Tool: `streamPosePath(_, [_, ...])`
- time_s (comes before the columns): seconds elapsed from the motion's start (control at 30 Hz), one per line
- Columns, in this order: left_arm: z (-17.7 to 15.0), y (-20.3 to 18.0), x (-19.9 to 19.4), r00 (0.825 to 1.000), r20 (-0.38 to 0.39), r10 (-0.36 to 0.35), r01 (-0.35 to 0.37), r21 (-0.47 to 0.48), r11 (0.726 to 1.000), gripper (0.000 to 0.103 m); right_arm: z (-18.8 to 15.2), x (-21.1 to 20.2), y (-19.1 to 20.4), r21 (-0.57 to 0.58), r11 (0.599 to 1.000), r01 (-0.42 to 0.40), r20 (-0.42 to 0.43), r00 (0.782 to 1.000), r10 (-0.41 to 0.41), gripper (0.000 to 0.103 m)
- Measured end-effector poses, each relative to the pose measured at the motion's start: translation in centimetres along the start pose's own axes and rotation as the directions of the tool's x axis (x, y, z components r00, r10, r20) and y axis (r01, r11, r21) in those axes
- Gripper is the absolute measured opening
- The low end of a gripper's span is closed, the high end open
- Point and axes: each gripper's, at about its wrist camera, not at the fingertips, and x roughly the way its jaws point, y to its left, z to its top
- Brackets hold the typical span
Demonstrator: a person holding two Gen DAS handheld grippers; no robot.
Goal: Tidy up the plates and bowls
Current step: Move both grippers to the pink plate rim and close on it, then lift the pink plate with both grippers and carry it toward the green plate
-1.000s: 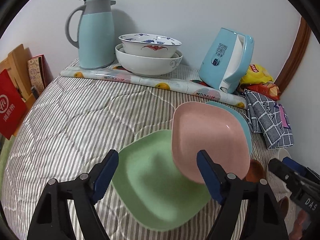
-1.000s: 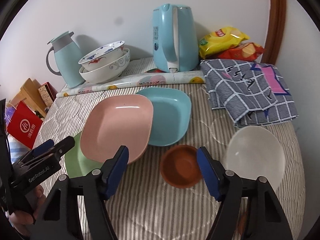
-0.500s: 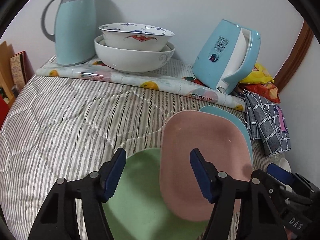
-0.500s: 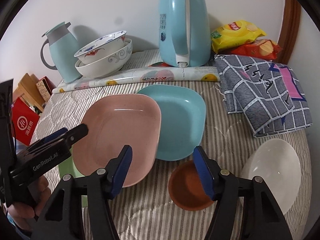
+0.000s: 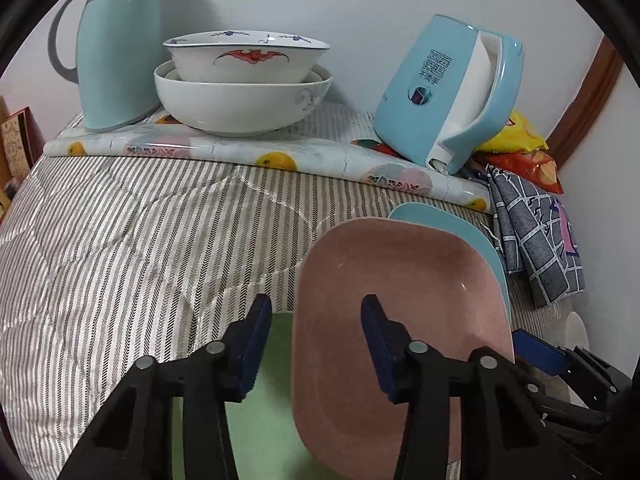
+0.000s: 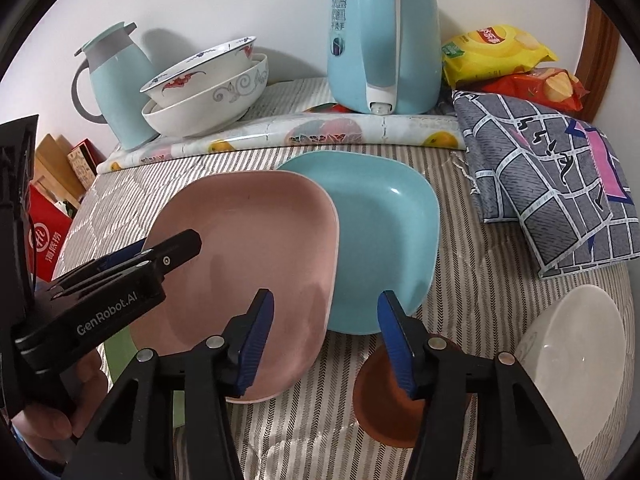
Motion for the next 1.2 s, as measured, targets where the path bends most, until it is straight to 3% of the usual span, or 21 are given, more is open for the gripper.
streamPosePath(0.17, [0.0,-0.1,0.1,1.0,-0.012,-0.01,0.01,0.004,1.0,0.028,0.2,0.5,0.0,-0.007,1.0,0.015,-0.009,1.0,-0.015,0.042])
streamPosePath(0.33, [-0.3,0.0,-0.1,1.0,-0.012,-0.014,0.014,0.009,1.0,0.012,0.2,0.9,0.2,-0.021,1.0,0.017,-0.015,1.0,-0.018,0.019])
streamPosePath(0.43, [-0.5,0.1,-0.3,1.0,-0.007,-0.008,0.008,0.012,1.0,0.011,0.1,0.9,0.6,-0.039,0.998,0.043,-0.001,0.999,-0.043,0.015])
streamPosePath(1.2, [-1.2,2.0,-3.7,1.0,0.03,-0.004,0.006,-0.044,0.999,0.008,-0.2,-1.9,2.6,-0.056,0.998,0.038,0.069,0.997,-0.034,0.008])
